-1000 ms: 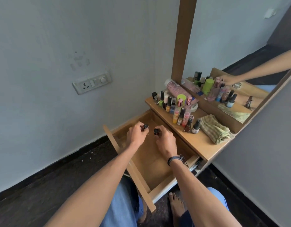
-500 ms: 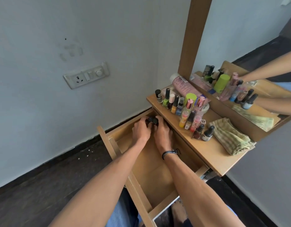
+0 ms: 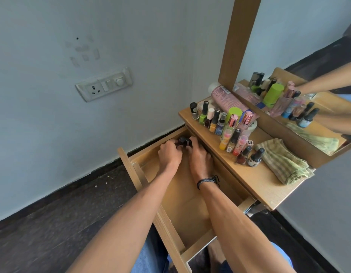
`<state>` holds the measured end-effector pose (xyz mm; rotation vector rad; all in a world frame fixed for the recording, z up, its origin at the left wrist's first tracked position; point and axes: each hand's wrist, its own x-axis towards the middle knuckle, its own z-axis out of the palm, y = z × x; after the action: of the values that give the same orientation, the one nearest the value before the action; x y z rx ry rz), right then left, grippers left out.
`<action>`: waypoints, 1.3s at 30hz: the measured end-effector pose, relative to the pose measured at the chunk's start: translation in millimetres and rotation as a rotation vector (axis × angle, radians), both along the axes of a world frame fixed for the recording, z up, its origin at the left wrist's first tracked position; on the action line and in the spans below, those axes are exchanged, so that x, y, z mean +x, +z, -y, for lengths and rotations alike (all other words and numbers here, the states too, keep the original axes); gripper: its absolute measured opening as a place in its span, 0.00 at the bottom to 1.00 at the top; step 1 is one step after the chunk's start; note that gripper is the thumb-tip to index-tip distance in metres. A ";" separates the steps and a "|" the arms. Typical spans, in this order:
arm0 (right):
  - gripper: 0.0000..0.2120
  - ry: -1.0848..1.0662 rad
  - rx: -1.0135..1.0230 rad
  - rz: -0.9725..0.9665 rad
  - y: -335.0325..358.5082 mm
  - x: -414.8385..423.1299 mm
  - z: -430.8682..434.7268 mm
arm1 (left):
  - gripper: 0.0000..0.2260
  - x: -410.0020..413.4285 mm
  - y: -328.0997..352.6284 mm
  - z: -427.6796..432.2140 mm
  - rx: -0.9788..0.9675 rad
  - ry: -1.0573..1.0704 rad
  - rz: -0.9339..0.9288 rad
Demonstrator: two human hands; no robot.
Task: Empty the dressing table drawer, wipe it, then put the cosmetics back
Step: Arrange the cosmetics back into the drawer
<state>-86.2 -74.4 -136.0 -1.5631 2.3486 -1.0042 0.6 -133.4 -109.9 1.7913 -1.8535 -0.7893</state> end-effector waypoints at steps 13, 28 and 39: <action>0.04 -0.043 -0.020 -0.087 -4.4 -0.2 1.5 | 0.11 1.4 -10.6 9.4 0.202 0.076 -0.273; 0.08 -0.082 -0.005 0.084 28.4 9.2 -26.8 | 0.10 3.5 3.6 2.4 0.135 0.135 -0.127; 0.08 -0.352 -0.590 0.102 93.9 -39.1 -153.1 | 0.06 8.5 47.9 -76.8 -0.022 -0.217 -0.276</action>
<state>-125.2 78.8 -42.1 -1.2069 2.4346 -1.9457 9.1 -56.6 -62.0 1.4010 -1.8784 -1.0340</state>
